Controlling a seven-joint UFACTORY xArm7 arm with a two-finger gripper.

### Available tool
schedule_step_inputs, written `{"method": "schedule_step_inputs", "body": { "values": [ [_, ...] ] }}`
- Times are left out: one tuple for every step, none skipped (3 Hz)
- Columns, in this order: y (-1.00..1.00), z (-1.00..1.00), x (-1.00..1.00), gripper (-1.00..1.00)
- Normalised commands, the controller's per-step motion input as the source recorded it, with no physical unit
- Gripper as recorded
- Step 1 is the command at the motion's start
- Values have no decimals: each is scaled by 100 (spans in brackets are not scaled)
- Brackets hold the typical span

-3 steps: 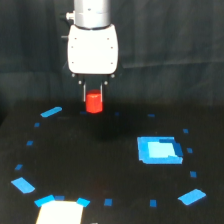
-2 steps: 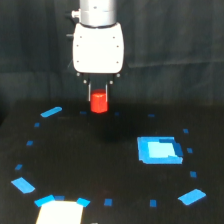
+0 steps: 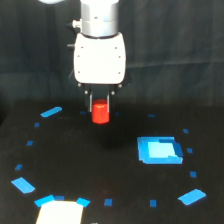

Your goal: Pick up the red object from the table

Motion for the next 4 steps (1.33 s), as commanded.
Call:
{"method": "schedule_step_inputs", "body": {
  "values": [
    [-20, 43, 7, -100],
    [-15, 35, 29, -81],
    [-80, 44, 50, -99],
    [-29, 12, 23, -100]
  ]
}}
